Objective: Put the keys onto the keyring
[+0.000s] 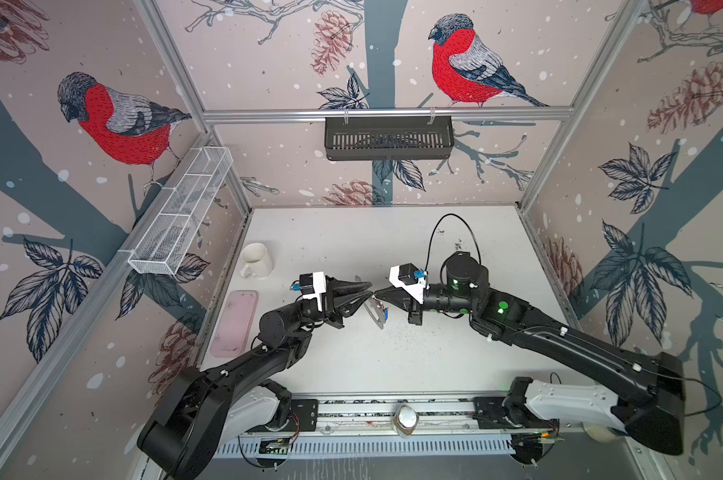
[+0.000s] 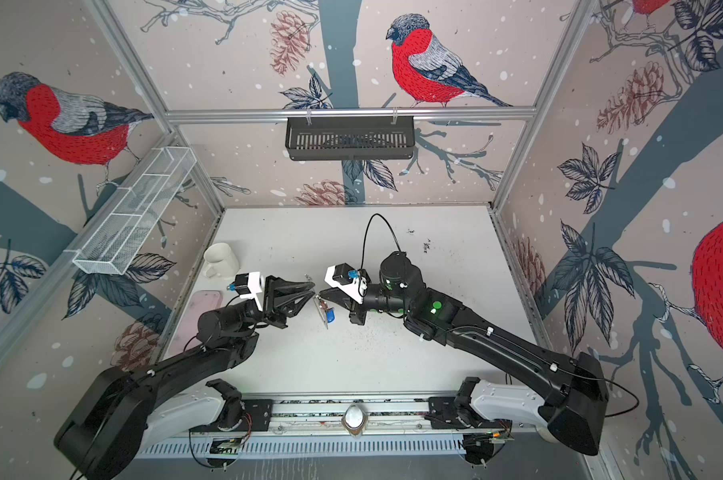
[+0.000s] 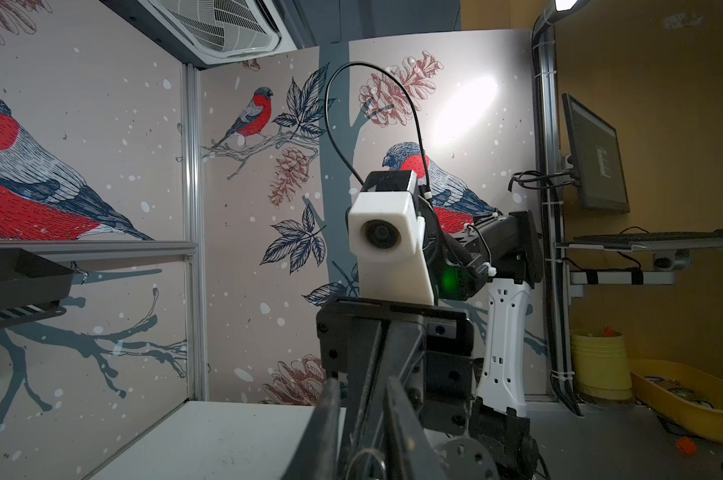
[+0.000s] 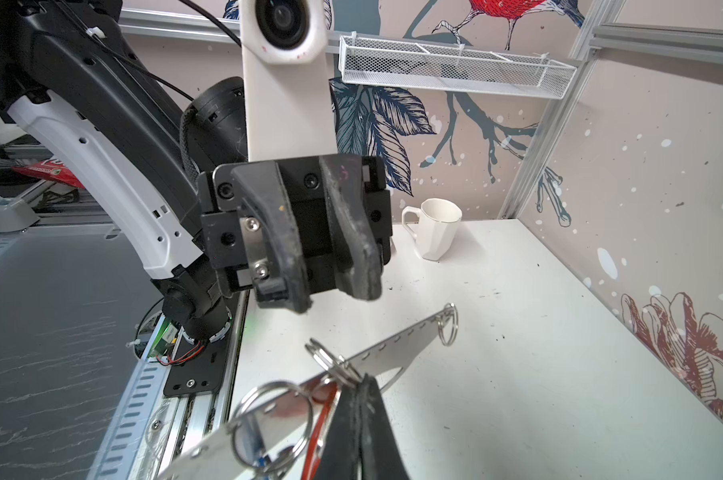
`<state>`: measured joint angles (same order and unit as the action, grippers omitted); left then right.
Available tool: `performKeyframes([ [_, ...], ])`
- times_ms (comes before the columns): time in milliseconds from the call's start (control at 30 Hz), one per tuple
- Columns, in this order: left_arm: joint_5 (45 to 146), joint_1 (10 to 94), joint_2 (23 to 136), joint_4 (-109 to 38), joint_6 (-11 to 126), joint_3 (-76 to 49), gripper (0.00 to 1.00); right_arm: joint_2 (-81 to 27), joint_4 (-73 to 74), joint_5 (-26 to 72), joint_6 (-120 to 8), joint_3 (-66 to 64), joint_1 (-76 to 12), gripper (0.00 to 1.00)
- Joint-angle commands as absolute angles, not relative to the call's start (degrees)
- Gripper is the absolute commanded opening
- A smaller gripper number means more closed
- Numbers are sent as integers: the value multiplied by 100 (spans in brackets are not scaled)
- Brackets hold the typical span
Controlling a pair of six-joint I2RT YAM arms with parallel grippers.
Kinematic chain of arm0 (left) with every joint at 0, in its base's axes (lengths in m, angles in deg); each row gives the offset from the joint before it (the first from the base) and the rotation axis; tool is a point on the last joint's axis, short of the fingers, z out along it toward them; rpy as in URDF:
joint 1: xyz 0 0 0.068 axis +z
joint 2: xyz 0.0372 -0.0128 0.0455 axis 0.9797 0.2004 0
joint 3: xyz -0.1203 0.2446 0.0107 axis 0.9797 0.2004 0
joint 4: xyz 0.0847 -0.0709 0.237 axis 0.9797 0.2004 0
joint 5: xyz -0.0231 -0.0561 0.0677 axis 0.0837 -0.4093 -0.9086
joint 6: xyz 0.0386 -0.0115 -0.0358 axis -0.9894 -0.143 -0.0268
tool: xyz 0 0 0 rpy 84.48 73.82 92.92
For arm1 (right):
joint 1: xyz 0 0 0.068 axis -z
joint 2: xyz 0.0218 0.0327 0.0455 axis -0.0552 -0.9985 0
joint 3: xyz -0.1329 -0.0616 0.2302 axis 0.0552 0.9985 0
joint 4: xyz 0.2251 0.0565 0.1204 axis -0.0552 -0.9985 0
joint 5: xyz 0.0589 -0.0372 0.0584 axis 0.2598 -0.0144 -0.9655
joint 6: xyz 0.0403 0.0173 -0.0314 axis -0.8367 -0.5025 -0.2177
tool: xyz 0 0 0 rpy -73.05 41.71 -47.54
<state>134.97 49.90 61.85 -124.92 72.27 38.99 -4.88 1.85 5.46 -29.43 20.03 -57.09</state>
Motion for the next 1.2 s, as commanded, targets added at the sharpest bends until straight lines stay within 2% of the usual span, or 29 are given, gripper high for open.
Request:
performKeyframes([
  [0,13678,4999,6218,-12909,7355,3885,21,-496,379,658,-2991,1945,-5704,0],
  [233,13669,4997,6100,-12520,7197,3893,21,-510,430,780,-3069,1953,-5659,0],
  [367,13452,4996,5764,-11803,6794,3894,21,-521,465,876,-3137,1948,-5626,0],
  [633,12553,4805,4750,-8444,5437,3374,19,-525,536,1195,-3275,1926,-5573,0],
  [767,12253,4552,4628,-7073,4873,2944,19,-574,589,1281,-3339,1911,-5535,0],
  [1167,11976,4407,4943,-6148,4502,2503,20,-629,581,1355,-3392,1865,-5501,0],
])
